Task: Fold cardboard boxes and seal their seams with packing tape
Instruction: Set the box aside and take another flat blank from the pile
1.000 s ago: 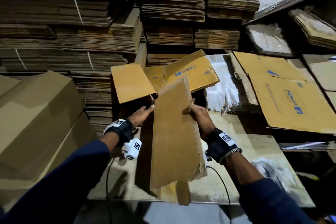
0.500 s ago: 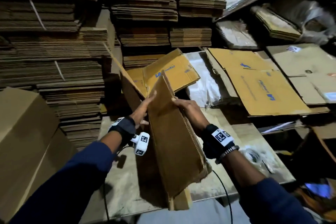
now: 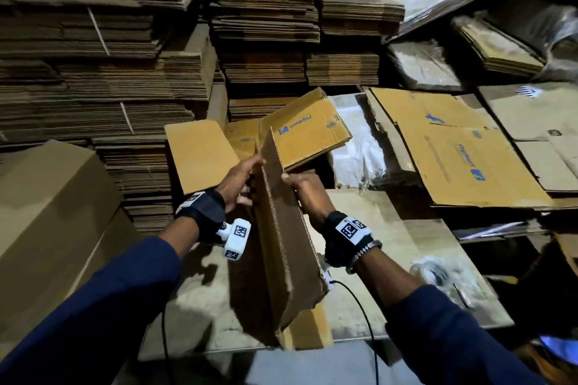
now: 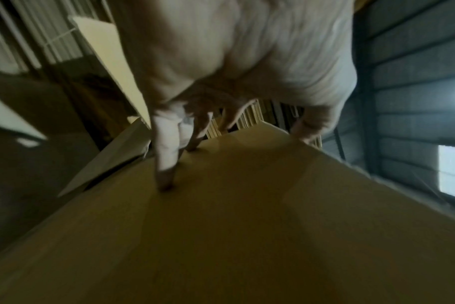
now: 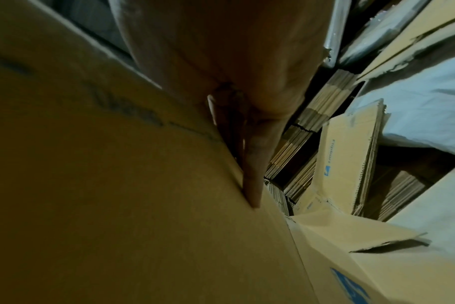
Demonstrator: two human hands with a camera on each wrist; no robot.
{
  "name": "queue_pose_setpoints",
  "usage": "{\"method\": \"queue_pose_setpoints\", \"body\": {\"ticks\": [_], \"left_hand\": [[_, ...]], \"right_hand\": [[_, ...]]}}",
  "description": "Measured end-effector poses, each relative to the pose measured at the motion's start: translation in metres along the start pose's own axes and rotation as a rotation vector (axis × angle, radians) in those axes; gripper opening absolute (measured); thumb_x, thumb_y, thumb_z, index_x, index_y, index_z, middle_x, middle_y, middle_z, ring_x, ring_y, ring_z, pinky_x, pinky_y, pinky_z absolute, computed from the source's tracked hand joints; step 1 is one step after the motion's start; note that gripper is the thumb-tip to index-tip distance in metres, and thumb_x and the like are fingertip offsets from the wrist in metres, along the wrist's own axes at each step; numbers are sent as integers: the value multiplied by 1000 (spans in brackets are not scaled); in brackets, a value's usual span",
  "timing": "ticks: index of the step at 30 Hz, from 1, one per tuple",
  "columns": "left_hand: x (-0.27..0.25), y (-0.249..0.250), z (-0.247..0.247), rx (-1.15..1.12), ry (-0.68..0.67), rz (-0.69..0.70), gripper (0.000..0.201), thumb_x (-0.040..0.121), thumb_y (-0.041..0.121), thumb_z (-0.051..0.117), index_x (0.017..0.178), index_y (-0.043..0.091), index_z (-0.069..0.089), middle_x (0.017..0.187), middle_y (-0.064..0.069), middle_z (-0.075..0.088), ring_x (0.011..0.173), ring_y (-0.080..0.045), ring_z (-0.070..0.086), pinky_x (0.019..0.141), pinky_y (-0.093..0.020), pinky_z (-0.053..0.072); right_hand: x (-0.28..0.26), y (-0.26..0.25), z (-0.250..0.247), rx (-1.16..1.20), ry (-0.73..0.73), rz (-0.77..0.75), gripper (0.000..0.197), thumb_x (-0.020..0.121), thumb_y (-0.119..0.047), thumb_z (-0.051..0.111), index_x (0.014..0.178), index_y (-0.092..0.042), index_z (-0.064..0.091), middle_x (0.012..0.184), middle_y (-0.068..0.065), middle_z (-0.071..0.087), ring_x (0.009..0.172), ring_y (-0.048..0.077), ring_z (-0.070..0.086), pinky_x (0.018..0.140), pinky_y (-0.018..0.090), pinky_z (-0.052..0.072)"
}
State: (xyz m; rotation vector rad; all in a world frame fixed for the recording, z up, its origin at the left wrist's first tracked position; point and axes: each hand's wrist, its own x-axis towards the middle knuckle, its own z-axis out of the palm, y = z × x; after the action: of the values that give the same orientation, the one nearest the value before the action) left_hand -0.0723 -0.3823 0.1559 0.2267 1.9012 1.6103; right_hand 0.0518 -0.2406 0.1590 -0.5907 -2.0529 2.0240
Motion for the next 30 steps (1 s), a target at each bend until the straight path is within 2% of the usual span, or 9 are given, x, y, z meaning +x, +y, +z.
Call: {"method": "queue_pose_setpoints", "body": {"ticks": [2,5,13,15,19,24,27,28,30], "left_hand": [[-3,7,1,72,168,83,45,79,66,61,99,26,66,101,-10,66,82,-26,59,86,-44,52],[0,18,-9,408,414,92,49,85,44,67,125,15,64,122,-11,67,105,-32,64,83,-37,54],[-8,5,-53,667,507,-21,27,84,14,72,105,-2,71,110,-21,73,103,-37,69,80,-35,56],[-19,8,-66,643,575,-30,11,85,10,71,89,0,73,100,-19,74,97,-36,70,74,-34,52],[-39,20,-92,646,675,-55,9,83,4,72,76,-1,70,99,-22,73,96,-37,68,82,-43,55],[-48,35,-91,737,644,-145,22,89,3,69,68,0,64,102,-26,70,86,-38,66,70,-38,53],[-46,47,-82,701,622,-201,23,99,0,59,120,-9,62,94,-20,64,70,-25,56,51,-25,46],[-46,51,-82,702,588,-207,54,99,-1,59,149,-8,41,104,-24,65,80,-30,60,60,-23,47],[-52,56,-79,787,534,-250,91,94,2,67,164,2,9,138,-31,53,112,-40,59,84,-37,50]], "right_hand": [[0,6,-8,4,12,-6,29,97,-20,61,98,6,73,92,15,72,82,32,64,73,43,52],[2,9,-22,-275,48,-183,31,90,-28,54,87,-3,72,92,13,73,92,37,65,88,46,55],[8,3,-67,-706,125,-271,33,92,-26,45,88,-1,65,94,25,69,94,43,62,83,45,48],[7,-7,-82,-706,202,-203,23,93,-18,53,105,-3,65,96,22,70,95,40,64,83,42,52],[6,-34,-111,-700,322,-247,63,87,-13,57,146,-25,41,90,14,68,82,35,62,80,39,53],[7,-60,-145,-853,339,-225,38,89,-22,62,125,-20,71,110,19,73,103,39,67,93,42,56],[3,-65,-160,-926,448,-225,23,87,-20,69,106,-10,77,102,23,73,93,40,67,86,45,59],[2,-67,-165,-949,469,-214,22,88,-19,69,105,-8,77,101,24,72,93,42,67,84,44,58],[3,-69,-174,-1017,489,-185,23,90,-18,68,106,-4,74,103,27,69,95,46,65,81,46,55]]}}
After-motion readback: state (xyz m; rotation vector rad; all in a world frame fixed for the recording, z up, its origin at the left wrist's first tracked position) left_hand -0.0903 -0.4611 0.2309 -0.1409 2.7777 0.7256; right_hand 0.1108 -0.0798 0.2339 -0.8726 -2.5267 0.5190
